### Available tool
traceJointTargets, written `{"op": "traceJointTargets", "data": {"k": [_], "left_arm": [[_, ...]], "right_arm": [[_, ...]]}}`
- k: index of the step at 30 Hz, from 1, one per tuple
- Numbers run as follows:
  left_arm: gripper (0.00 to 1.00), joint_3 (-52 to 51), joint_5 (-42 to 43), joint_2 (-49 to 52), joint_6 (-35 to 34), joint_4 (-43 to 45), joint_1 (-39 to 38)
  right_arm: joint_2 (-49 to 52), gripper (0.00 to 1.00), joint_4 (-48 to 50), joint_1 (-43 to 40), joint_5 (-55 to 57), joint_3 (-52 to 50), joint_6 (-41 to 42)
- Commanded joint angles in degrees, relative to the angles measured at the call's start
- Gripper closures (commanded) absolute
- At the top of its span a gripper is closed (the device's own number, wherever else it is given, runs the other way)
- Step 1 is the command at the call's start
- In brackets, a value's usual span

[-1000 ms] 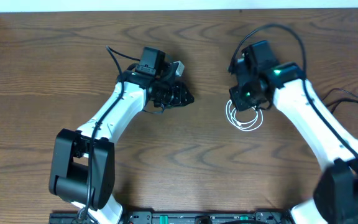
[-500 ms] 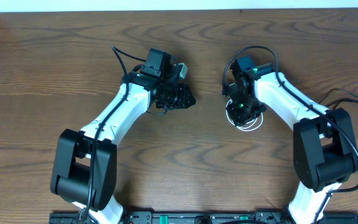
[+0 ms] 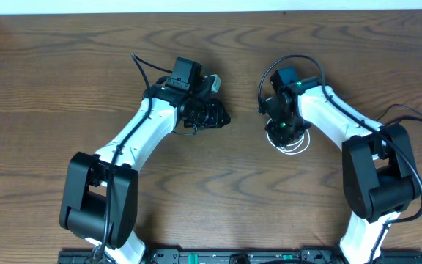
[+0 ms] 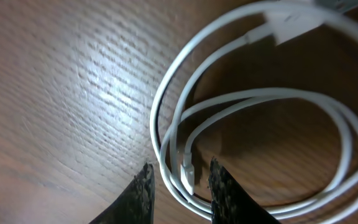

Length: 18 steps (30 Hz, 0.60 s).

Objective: Untangle cables

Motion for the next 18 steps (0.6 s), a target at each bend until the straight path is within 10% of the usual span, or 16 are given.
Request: {"op": "traceJointTargets", "data": {"k": [1, 8, 18], "left_arm": [[0.68, 0.6, -0.6, -0.7, 0.3, -0.2, 0.0], [0.68, 0.6, -0.6, -0.7, 0.3, -0.4, 0.0], [0.68, 0.6, -0.5, -0.7, 0.3, -0.4, 0.0]], "right_arm": [[0.5, 0.75, 1.5, 0.2, 0.3, -2.4, -2.5], [0.5, 0.99, 7.3, 0.2, 0.4, -5.9, -1.1], [-3.5, 0.99, 4.4, 0.2, -1.3, -1.8, 0.3]]}}
